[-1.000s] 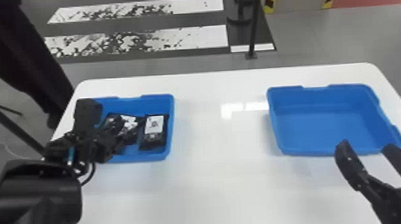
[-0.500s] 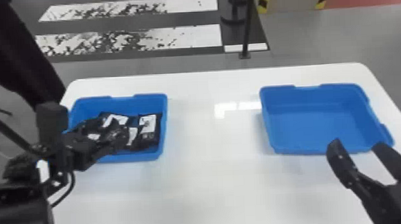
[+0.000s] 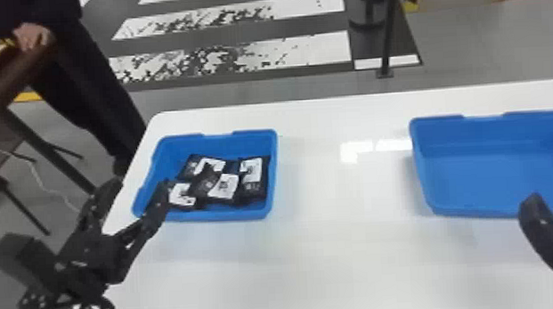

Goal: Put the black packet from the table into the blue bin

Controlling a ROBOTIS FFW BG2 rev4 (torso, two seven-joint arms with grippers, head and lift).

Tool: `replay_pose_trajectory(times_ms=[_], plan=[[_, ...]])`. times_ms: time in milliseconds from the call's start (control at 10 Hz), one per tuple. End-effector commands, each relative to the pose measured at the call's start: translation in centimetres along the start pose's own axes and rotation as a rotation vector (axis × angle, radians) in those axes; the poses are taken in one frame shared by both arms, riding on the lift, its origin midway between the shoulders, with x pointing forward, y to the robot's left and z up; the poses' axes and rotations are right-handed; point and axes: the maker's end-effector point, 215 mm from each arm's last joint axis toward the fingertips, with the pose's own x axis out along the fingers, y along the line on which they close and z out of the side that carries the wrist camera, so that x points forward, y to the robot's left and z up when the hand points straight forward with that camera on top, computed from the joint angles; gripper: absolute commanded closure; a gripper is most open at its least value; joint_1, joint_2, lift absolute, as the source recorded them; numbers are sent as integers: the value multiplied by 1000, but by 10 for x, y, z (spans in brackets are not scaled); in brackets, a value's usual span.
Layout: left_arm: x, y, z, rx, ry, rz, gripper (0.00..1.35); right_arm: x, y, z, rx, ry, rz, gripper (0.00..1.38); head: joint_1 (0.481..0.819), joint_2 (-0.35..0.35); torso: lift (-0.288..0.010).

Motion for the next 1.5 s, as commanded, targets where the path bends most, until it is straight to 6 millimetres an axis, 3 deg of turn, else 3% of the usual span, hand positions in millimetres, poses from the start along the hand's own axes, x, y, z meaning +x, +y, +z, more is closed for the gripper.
replay_pose_trajectory(times_ms=[0, 200, 400, 700, 1400], plan=[[-25, -14, 20, -69, -116, 18, 361, -2, 0, 0, 1, 3, -2, 133, 695, 198, -110], [-49, -23, 31, -130, -182, 83, 363, -4, -1, 0, 0, 5, -4, 133, 695, 191, -110], [-53, -24, 26, -139, -167, 91, 363, -6, -1, 0, 0, 7, -4, 133, 695, 185, -110], [-47, -39, 22, -169, -152, 49, 361, -5, 0, 0, 1, 5, -2, 133, 695, 165, -110], [-47, -38, 20, -183, -148, 51, 363, -6, 0, -1, -1, 8, -3, 133, 695, 154, -110]])
